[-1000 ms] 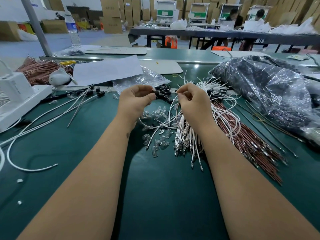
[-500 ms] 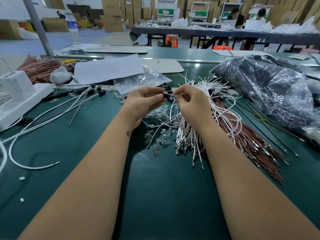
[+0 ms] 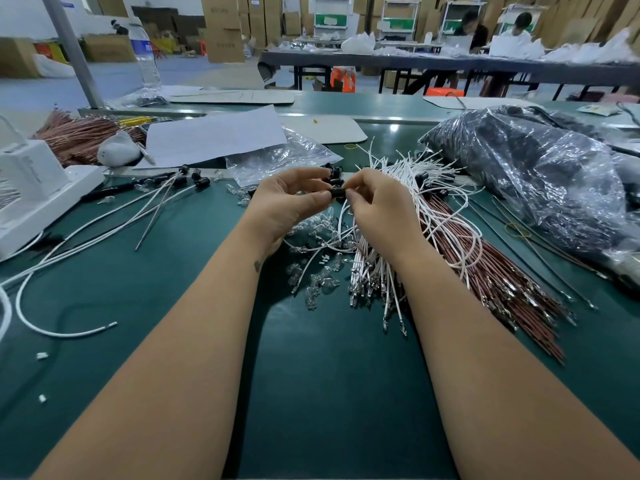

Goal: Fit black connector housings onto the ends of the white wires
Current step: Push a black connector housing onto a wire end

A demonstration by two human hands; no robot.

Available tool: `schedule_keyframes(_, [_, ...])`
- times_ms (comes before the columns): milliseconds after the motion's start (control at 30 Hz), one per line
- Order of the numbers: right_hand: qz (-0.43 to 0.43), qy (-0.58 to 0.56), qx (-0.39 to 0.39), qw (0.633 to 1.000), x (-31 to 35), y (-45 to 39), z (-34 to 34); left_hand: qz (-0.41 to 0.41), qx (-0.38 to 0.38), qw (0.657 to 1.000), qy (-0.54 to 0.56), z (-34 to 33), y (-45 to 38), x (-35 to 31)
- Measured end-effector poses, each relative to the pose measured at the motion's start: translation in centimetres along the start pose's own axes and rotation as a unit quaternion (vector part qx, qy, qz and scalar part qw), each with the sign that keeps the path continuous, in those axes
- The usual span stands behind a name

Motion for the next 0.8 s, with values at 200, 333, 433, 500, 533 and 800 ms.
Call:
schedule_keyframes(200, [0.011, -0.015, 0.014, 1.000, 0.2, 0.2, -0.1, -0.015, -0.020, 1.000, 0.002, 0.4, 0.0, -0.2])
schedule_keyframes(333, [0.013, -0.008, 0.026, 1.000, 0.4, 0.3, -0.2, -0.030, -0.023, 0.999, -0.031, 0.5, 0.0, -0.3])
schedule_keyframes(433, [0.009, 0.009, 0.038, 0.999, 0.5, 0.3, -0.2, -0.058, -0.033, 0.994, -0.081, 0.6, 0.1, -0.7])
schedule_keyframes(500, [0.010, 0.025, 0.041, 0.999, 0.6, 0.2, -0.1, -0.056, -0.031, 0.993, -0.097, 0.4, 0.1, -0.7])
schedule_keyframes(533, [0.014, 0.040, 0.041, 0.998, 0.8, 0.2, 0.0, -0.056, -0.032, 0.992, -0.106, 0.3, 0.1, -0.7])
schedule_keyframes(800, [0.002, 0.252, -0.084, 0.964, 0.4, -0.2, 2.2, -0.124, -0.304, 0.932, -0.155, 4.9, 0.9, -2.5])
Point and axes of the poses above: each hand's wrist, its own y-axis away from the middle knuckle, its own z-axis out of the back of the hand, x = y × z, the point moved 6 cm from there along -y, towards the middle knuckle, and after that the axes turned 9 degrees about y, right-handed, at the moved point
